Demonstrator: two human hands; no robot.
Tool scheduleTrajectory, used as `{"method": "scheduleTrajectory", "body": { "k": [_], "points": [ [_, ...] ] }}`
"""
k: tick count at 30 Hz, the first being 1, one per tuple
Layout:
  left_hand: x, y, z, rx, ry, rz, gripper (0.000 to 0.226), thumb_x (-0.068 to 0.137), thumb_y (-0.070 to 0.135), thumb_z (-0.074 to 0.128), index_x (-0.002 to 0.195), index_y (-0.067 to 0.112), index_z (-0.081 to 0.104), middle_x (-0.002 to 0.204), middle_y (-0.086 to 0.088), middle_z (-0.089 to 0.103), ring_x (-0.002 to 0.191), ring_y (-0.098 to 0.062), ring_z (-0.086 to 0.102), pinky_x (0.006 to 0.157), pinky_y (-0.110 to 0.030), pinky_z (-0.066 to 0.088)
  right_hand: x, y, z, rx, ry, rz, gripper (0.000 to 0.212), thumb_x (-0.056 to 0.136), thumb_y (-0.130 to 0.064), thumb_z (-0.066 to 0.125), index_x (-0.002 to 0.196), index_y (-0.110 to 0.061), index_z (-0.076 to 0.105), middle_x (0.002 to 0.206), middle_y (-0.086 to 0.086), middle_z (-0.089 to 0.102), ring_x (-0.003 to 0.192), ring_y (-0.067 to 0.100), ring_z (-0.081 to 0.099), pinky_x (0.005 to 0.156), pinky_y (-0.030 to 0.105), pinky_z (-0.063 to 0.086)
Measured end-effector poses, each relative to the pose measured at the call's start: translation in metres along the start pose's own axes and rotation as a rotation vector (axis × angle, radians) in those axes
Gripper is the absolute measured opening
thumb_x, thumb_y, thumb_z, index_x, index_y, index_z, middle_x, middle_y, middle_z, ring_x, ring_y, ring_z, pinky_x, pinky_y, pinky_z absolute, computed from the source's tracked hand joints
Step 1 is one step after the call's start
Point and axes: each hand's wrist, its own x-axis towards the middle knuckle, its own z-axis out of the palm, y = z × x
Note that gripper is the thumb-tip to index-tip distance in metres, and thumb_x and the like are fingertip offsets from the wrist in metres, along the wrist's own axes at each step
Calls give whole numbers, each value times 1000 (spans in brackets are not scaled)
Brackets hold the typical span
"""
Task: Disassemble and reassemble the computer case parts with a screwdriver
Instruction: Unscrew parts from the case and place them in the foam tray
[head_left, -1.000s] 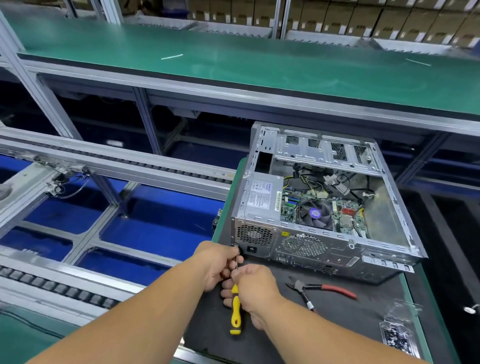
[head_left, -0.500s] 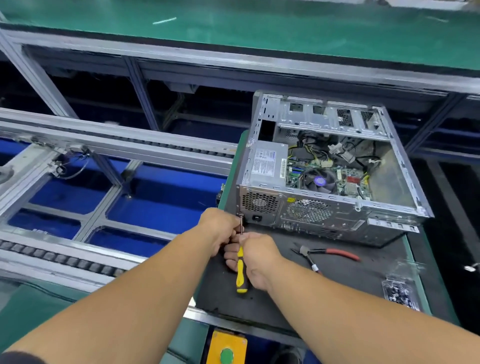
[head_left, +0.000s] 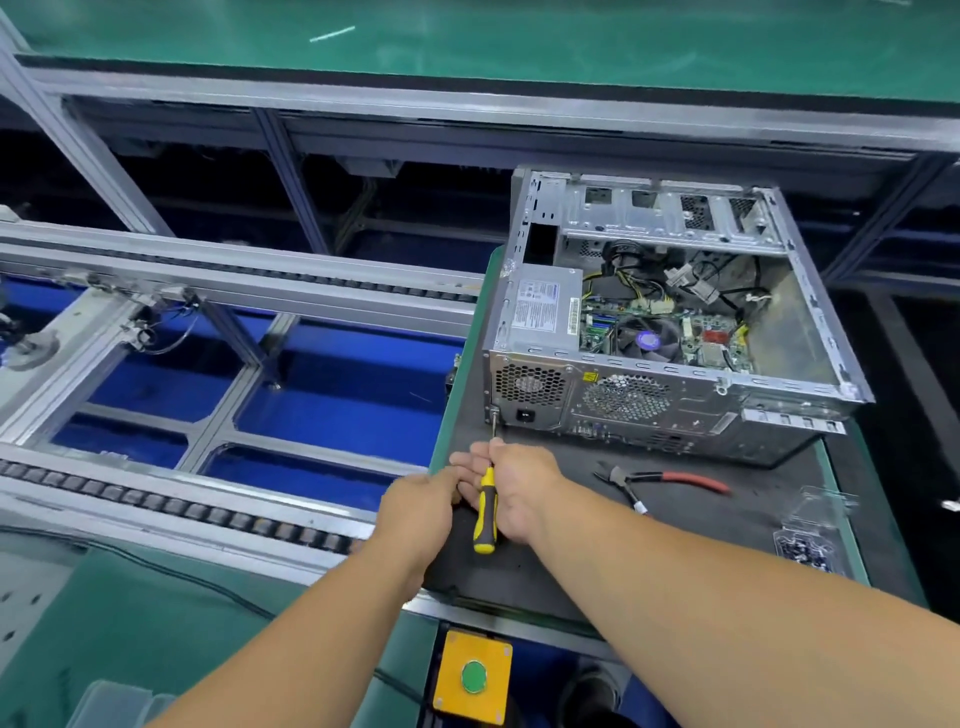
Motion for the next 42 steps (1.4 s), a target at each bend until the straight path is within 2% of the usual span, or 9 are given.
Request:
{"method": "scheduleTrajectory", "body": {
  "k": [3, 7, 14, 20, 24, 31, 35, 38, 42],
  "points": [
    [-21, -7, -3, 40, -170, -90, 33, 91, 45, 58, 77, 16, 61, 47, 8, 39, 46, -15, 30, 48, -26, 23, -1, -1, -1, 28, -9, 24, 36, 114, -27, 32, 100, -6, 58, 67, 9, 75, 65, 19, 67, 56, 28, 52],
    [-33, -14, -1, -8, -354, -117, 12, 94, 30, 59, 91, 18, 59, 52, 5, 31, 44, -12, 21, 43, -22, 17, -1, -1, -7, 47, -50, 54, 36, 114, -28, 33, 107, -8, 62, 81, 10, 79, 76, 20, 73, 72, 34, 57],
    [-29, -21, 6, 89, -184, 101, 42, 78, 44, 85, 73, 21, 50, 58, 5, 42, 55, -13, 36, 54, -27, 30, 5, -6, -13, -127, -65, -13, 21, 102, -21, 66, 114, -4, 63, 86, 11, 71, 72, 22, 70, 70, 37, 61],
    [-32, -16, 9, 83, -168, 21, 43, 79, 57, 76, 83, 21, 52, 60, 5, 44, 53, -13, 37, 52, -27, 28, 11, -9, -9, -148, -85, 25, 34, 113, -24, 38, 82, -16, 48, 69, 3, 46, 59, 17, 45, 60, 29, 43],
    [-30, -9, 6, -67, -314, -185, 44, 90, 52, 54, 95, 11, 70, 54, 6, 32, 44, -12, 21, 42, -22, 17, 14, -6, -11, -146, -72, -15, 42, 114, -30, 34, 92, -9, 63, 86, 10, 78, 71, 22, 68, 68, 34, 57],
    [-27, -20, 12, 104, -226, 108, 37, 90, 43, 72, 69, 25, 47, 57, 10, 42, 48, -4, 37, 49, -20, 31, 12, -12, -20, -206, -66, -63, 24, 99, -23, 70, 109, -1, 66, 82, 13, 75, 65, 24, 73, 60, 35, 62],
    [-32, -17, 15, 74, -224, 31, 37, 84, 52, 76, 87, 20, 56, 69, 2, 54, 64, -14, 50, 60, -30, 40, 13, -14, -16, -223, -57, -57, 18, 107, -18, 56, 97, -5, 61, 70, 10, 70, 60, 23, 66, 57, 31, 55],
    [-36, -11, 10, -143, -380, -163, 31, 93, 53, 60, 90, 22, 63, 57, 6, 32, 47, -11, 22, 43, -23, 20, 12, -13, -15, -186, -111, -18, 36, 114, -23, 35, 82, -13, 50, 54, 0, 54, 44, 14, 52, 46, 25, 42],
    [-35, -16, 6, -195, -470, -216, 38, 101, 45, 49, 105, 15, 72, 59, 6, 25, 49, -11, 13, 41, -23, 13, 11, -11, -16, -192, -66, -29, 37, 114, -27, 35, 96, -8, 62, 69, 5, 75, 60, 18, 72, 56, 28, 54]
  ]
}}
